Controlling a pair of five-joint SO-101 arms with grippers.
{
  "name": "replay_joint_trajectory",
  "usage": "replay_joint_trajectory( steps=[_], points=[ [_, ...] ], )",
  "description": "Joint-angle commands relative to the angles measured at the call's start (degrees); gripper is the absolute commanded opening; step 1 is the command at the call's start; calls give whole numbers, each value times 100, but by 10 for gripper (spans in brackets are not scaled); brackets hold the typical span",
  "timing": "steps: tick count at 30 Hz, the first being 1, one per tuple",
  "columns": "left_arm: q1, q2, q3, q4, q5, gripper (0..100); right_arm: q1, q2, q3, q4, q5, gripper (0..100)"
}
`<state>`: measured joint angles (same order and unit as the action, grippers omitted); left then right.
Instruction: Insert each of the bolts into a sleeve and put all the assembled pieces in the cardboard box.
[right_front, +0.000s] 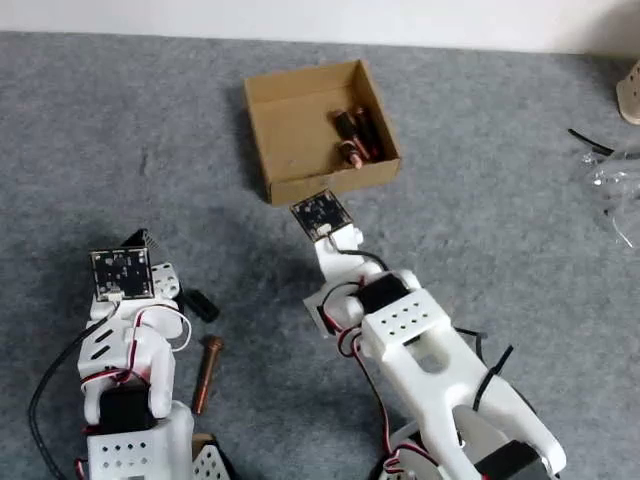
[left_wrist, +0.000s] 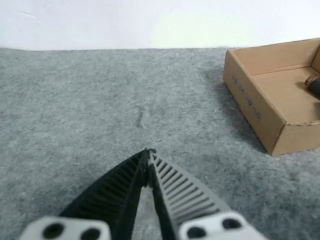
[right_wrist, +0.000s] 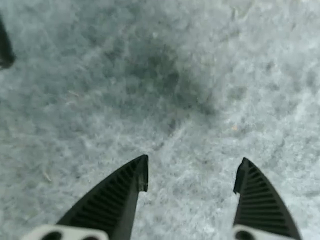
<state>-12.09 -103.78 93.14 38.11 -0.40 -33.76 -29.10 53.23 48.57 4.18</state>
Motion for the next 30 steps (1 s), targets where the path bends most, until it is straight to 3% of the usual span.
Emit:
replay_joint_trajectory(
  steps=[1,18,26,30],
  points=[
    [330,-75,-189,18,-167,11,92,-224,-13,-321,-62,259],
    [312,198,-1042,879,35,11,75,-4180,2193,-866,-44,259],
    [479,3459,-2387,844,62,9,198,-4497,2378,-892,-53,259],
    [488,5068,-3081,756,413,11,286,-4497,2396,-901,-53,259]
  ],
)
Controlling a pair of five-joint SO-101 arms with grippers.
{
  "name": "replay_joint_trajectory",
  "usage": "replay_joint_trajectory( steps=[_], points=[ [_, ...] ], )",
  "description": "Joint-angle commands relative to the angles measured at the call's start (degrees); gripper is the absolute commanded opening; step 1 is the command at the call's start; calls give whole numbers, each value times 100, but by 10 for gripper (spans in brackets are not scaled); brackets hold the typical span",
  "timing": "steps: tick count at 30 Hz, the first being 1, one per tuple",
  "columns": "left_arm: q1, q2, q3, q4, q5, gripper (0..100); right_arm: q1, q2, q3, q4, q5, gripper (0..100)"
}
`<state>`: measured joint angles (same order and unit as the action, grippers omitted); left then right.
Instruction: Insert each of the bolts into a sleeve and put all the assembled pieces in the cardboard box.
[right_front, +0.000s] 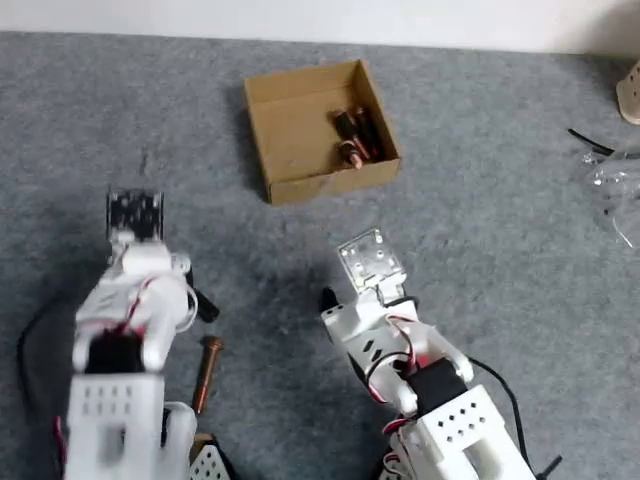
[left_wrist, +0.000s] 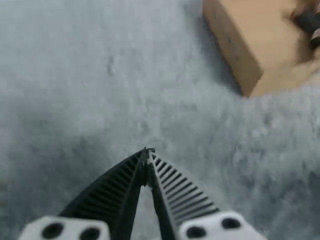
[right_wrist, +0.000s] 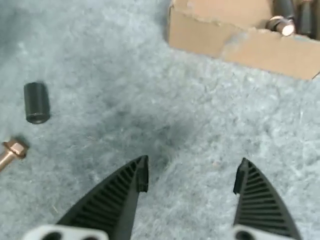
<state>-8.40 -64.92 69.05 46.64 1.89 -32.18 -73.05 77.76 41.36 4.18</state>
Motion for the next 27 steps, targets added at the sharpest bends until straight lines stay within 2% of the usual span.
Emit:
replay_joint_trajectory(
  steps=[1,6,9,14,20,25,27],
  points=[
    [119,1508,-822,-97,264,11,127,-101,-57,-189,-44,259],
    [119,2519,-1727,9,1213,11,127,-66,198,-629,-35,259],
    [127,2677,-2255,703,1732,11,127,-92,277,-673,281,259],
    [479,2738,-2510,1600,2356,8,127,-92,268,-673,316,259],
    [1288,2730,-1886,1609,2462,7,127,-92,268,-673,325,259],
    [1305,2695,-1305,1310,3367,8,127,-92,268,-673,334,259],
    [1305,2695,-1270,1301,3499,10,127,-92,268,-673,343,259]
  ],
)
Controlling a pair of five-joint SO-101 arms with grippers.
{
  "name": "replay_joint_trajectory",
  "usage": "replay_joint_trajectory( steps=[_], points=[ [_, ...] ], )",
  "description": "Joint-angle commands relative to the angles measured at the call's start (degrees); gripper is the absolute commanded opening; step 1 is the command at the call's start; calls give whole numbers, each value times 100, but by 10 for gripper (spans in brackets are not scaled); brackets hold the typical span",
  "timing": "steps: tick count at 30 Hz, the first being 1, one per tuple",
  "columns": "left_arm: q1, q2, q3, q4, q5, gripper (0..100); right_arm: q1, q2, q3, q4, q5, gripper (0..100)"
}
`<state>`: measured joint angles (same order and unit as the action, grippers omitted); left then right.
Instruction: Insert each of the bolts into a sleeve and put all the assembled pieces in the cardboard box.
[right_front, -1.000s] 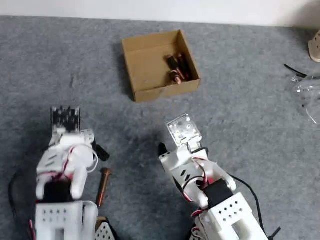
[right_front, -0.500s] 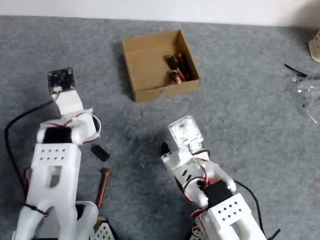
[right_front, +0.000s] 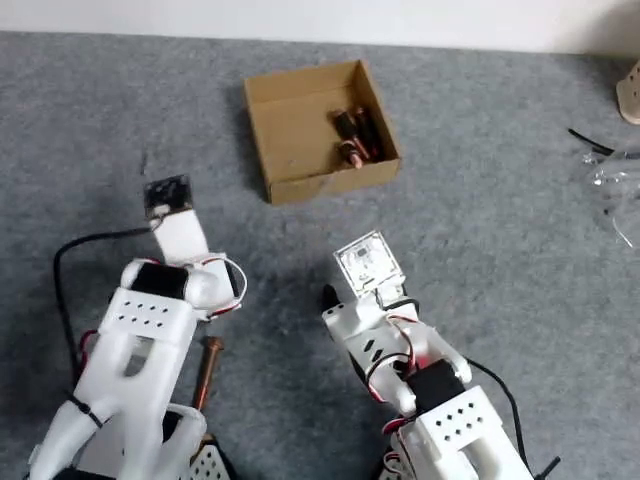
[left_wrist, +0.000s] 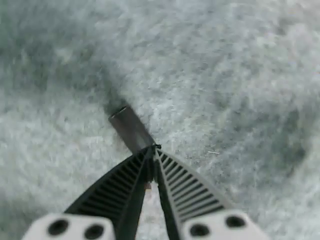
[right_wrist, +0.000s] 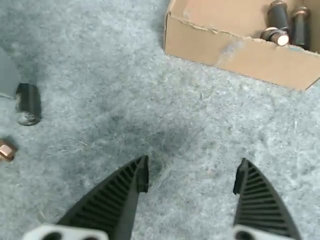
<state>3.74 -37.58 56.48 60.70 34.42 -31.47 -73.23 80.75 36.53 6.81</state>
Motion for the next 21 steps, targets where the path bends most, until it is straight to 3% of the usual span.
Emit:
replay_joint_trajectory(
  steps=[1,7,13,21],
  points=[
    [92,-40,-4,-105,246,10,57,-75,-31,-189,79,259],
    [92,-13,13,-97,264,18,57,-75,-31,-189,79,259],
    [92,-13,13,149,492,153,57,-75,-31,-189,79,259],
    [-576,-4,470,70,457,146,57,-75,-31,-189,79,259]
  ],
)
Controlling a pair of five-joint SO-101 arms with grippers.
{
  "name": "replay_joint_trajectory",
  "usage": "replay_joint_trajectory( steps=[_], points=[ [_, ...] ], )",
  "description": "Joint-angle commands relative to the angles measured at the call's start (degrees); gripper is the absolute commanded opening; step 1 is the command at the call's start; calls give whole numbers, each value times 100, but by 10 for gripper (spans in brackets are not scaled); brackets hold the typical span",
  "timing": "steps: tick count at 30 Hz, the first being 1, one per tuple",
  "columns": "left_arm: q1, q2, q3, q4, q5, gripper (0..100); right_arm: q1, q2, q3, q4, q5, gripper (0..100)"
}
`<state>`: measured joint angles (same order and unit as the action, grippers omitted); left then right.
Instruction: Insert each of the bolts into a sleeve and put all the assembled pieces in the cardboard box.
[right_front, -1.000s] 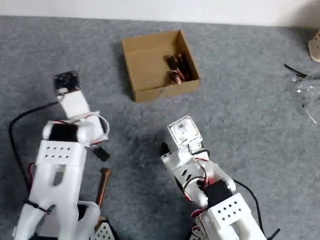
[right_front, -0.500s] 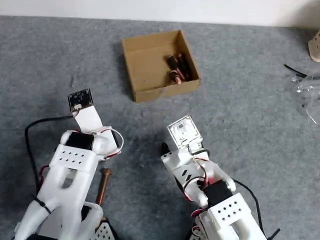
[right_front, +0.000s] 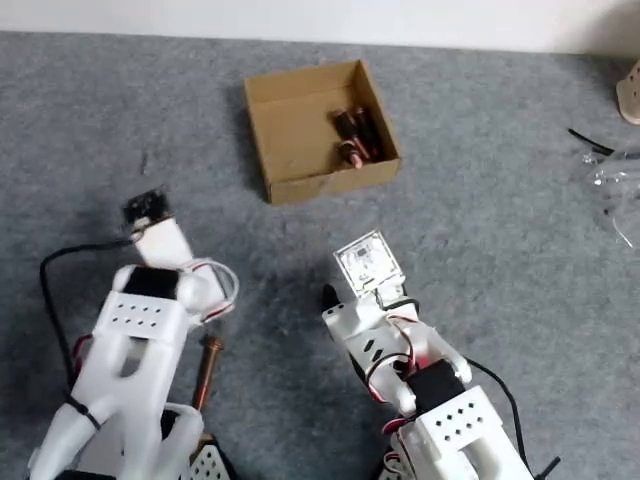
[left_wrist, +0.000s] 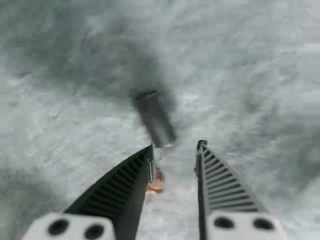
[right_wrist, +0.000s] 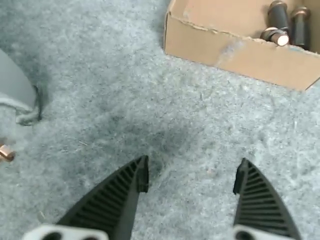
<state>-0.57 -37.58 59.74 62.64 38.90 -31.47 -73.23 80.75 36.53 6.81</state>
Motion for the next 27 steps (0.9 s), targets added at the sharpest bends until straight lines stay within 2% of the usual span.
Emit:
replay_joint_trajectory(
  steps=[1,10,18,27],
  points=[
    [-163,-4,233,-229,9,146,57,-75,-31,-189,79,259],
    [-163,-4,822,-1433,35,144,57,-75,-31,-189,88,259],
    [-549,4,884,-1767,35,144,57,-75,-31,-189,88,259],
    [-374,4,998,-1767,44,143,57,-75,-31,-189,88,259]
  ],
)
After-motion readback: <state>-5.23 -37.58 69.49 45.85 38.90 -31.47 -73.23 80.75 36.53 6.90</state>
